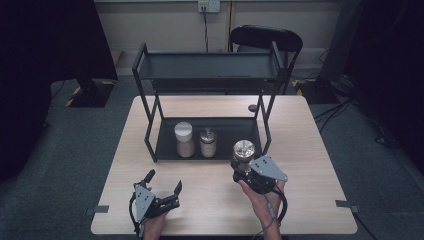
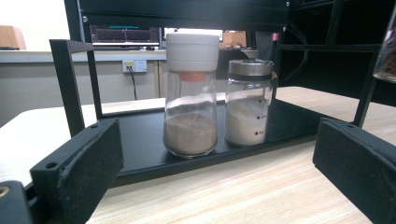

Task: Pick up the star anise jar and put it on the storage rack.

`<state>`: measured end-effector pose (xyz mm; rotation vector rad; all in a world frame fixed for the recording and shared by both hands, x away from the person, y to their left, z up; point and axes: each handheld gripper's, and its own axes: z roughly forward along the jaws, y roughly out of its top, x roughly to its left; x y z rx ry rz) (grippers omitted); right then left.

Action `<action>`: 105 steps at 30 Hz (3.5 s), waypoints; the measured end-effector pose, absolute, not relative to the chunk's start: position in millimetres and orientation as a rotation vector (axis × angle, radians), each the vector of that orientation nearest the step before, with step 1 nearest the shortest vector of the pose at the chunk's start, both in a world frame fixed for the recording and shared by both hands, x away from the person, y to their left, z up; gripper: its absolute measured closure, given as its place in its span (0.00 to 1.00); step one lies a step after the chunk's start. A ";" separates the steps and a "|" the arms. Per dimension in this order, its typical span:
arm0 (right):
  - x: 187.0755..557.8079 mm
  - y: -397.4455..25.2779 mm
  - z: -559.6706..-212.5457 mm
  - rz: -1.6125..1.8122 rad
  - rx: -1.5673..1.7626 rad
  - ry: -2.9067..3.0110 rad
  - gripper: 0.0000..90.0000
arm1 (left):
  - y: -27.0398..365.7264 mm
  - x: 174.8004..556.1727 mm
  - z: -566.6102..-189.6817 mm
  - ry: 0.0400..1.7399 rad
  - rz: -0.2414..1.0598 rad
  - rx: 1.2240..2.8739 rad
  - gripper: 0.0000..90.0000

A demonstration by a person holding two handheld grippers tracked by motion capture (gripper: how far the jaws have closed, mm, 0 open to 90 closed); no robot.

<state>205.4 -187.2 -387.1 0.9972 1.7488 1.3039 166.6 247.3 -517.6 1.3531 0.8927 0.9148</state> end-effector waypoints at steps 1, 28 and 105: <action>207.0 -186.9 -387.5 1.304 0.999 1.748 0.34 | 247.3 166.6 -517.6 0.893 0.915 1.353 0.01; 239.4 -179.3 -389.6 1.325 1.029 1.743 0.34 | 247.7 166.9 -517.6 0.891 0.913 1.354 0.01; 335.0 -155.1 -438.8 1.215 1.194 1.828 0.34 | 249.9 167.5 -517.9 0.880 0.902 1.357 0.01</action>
